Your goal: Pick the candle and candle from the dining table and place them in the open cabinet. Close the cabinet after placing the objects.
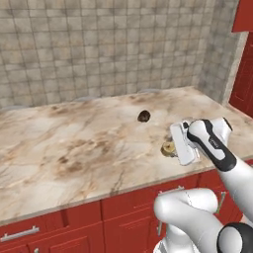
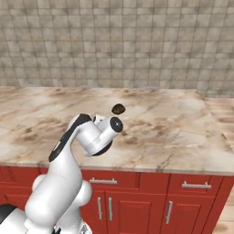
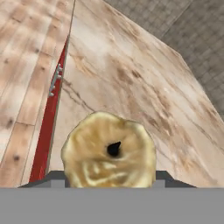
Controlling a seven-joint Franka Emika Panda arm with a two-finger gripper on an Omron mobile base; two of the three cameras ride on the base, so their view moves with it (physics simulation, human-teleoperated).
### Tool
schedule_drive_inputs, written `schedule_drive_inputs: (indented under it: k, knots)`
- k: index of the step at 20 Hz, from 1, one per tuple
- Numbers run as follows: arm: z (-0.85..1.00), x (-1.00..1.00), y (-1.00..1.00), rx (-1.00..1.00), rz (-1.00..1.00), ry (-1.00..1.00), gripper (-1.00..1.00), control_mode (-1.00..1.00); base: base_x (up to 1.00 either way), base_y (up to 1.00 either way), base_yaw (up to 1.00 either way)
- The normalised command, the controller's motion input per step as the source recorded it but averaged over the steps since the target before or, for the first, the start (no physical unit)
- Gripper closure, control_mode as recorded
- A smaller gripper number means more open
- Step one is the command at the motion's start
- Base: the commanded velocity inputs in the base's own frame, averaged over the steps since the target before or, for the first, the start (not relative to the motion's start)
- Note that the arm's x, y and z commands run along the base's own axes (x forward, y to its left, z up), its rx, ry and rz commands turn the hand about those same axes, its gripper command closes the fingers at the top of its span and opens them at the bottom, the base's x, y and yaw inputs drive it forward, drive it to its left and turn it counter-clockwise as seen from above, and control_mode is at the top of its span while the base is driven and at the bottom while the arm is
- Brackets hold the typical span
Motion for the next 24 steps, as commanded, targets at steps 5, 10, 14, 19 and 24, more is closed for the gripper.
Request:
schedule_drive_inputs:
  k: [5,10,14,19,24]
  knots:
    - [0.0,0.0,0.0,0.0,0.0,0.0,1.0,1.0,-0.02,-0.52,-0.34]
    - [0.0,0.0,0.0,0.0,0.0,0.0,1.0,1.0,0.0,-0.68,-0.35]
    - [0.0,0.0,0.0,0.0,0.0,0.0,1.0,1.0,0.0,-0.73,-0.38]
    - [0.0,0.0,0.0,0.0,0.0,0.0,1.0,1.0,0.0,-0.85,-0.39]
    - [0.0,0.0,0.0,0.0,0.0,0.0,1.0,1.0,0.01,-0.74,-0.39]
